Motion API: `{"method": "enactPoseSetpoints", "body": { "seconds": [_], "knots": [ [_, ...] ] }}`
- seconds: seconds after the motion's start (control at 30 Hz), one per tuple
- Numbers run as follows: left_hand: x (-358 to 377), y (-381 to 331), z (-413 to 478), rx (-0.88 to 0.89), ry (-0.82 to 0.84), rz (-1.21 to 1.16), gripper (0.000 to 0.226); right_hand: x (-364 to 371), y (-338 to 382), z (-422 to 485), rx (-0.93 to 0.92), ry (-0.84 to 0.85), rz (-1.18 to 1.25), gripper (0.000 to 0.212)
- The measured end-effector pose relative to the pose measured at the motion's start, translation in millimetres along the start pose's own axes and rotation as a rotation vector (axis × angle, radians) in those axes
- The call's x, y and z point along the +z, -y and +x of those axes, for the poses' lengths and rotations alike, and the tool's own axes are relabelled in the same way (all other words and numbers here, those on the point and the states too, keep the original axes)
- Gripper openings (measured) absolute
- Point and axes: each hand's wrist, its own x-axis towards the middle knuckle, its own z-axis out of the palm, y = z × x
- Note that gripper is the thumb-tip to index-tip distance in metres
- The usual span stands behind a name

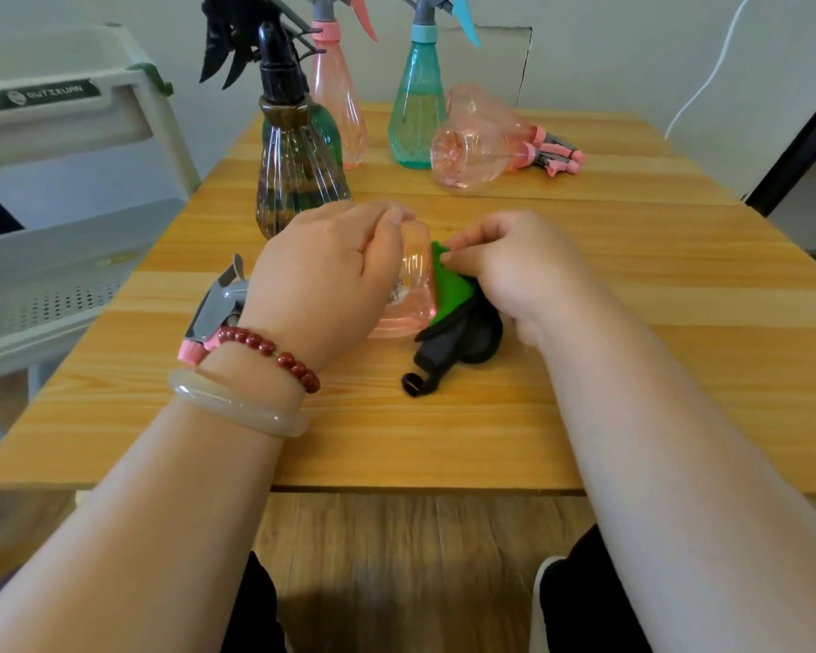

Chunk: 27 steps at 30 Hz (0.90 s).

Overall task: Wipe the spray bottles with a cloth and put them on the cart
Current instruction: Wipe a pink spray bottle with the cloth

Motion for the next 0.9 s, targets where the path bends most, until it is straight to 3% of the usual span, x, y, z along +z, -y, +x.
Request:
{"method": "enactPoseSetpoints", "body": {
  "seconds": [0.1, 0.2, 0.27, 0.37, 0.5, 0.57, 0.73, 0.9],
  "knots": [
    [0, 0, 1, -0.022, -0.009, 0.000, 0.038, 7, 1, 0, -0.037, -0.049, -0.063, 0.016],
    [1, 1, 1, -0.015, -0.019, -0.011, 0.037, -4, 4, -10, -0.070, 0.082, -0.219, 0.011],
    [1, 0, 2, -0.010, -0.016, -0.025, 0.037, -9, 8, -16, -0.104, 0.122, -0.109, 0.013],
    [0, 0, 2, -0.006, -0.013, -0.019, 0.038, -4, 10, -16, -0.192, -0.010, 0.106, 0.017],
    [0, 0, 1, -0.005, -0.006, -0.020, 0.037, 4, -4, -9, -0.074, 0.005, -0.164, 0.017],
    [0, 0, 1, -0.006, -0.013, -0.022, 0.037, 1, -7, -9, -0.031, 0.058, -0.152, 0.015],
    [0, 2, 1, -0.017, 0.000, -0.029, 0.037, -3, 6, -14, -0.170, -0.016, 0.038, 0.018],
    [1, 3, 1, 0.014, -0.005, -0.016, 0.047, -4, -5, -16, -0.198, 0.042, -0.300, 0.020]
  ]
}}
